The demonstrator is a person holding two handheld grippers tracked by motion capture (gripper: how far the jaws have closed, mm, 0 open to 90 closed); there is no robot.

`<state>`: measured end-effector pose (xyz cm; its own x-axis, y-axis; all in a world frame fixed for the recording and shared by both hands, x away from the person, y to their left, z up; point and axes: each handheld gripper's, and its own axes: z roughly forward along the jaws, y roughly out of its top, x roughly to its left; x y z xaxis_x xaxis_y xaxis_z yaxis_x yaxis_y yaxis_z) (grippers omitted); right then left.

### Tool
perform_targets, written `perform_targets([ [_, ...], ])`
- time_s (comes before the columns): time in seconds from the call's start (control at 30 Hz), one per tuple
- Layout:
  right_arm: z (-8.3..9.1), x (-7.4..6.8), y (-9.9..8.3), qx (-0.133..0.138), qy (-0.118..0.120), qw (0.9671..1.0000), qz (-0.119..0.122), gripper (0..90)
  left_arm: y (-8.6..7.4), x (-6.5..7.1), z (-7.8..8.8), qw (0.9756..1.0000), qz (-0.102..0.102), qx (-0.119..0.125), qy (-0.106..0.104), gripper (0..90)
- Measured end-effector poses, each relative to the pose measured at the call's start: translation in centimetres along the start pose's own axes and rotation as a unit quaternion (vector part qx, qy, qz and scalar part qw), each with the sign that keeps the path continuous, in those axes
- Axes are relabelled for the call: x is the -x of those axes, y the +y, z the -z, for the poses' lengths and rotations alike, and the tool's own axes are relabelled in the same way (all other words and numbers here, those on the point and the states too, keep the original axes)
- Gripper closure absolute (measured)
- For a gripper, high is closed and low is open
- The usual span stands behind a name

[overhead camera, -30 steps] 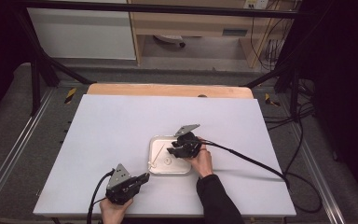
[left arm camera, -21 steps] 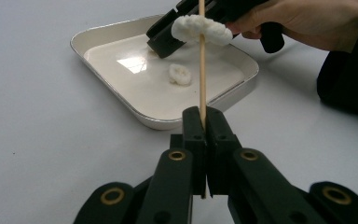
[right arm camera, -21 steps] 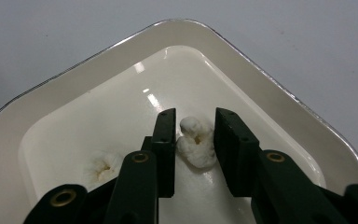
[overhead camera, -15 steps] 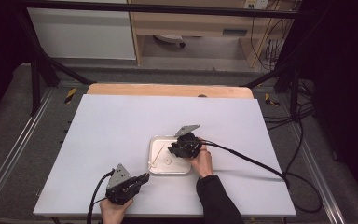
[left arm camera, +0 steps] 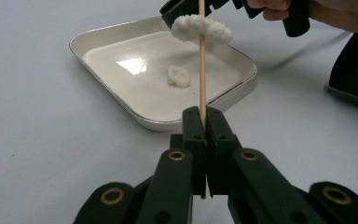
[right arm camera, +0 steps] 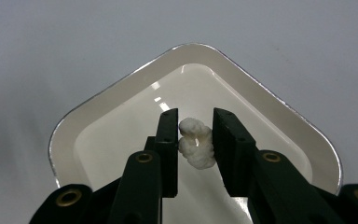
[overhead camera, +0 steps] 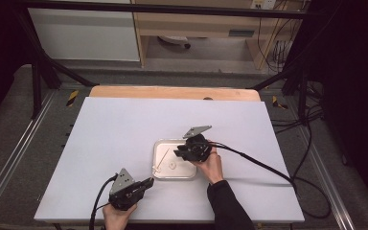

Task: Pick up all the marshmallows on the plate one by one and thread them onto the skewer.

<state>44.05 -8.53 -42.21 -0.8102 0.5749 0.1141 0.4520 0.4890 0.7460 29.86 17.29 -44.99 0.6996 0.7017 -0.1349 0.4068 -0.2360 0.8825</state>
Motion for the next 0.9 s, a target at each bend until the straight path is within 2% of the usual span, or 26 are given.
perform_targets([
  [0.27,2.1,-0.6,0.5,0.016,0.015,0.9997,-0.011,72.8,0.1,0.1,0.0,1.0000,-0.002,0.001,-0.001,88.1],
  [0.37,3.1,-0.5,0.4,0.028,0.025,0.9990,-0.025,72.9,0.1,0.1,0.0,1.0000,-0.004,0.002,-0.002,88.1],
  [0.57,5.2,-0.1,-0.1,0.054,0.036,0.9969,-0.044,73.2,0.1,0.3,-0.1,1.0000,-0.005,0.003,-0.002,88.1],
  [0.9,8.2,0.1,-1.1,0.084,0.043,0.9937,-0.059,73.6,0.2,0.6,-0.3,0.9999,-0.009,0.001,-0.007,88.1],
])
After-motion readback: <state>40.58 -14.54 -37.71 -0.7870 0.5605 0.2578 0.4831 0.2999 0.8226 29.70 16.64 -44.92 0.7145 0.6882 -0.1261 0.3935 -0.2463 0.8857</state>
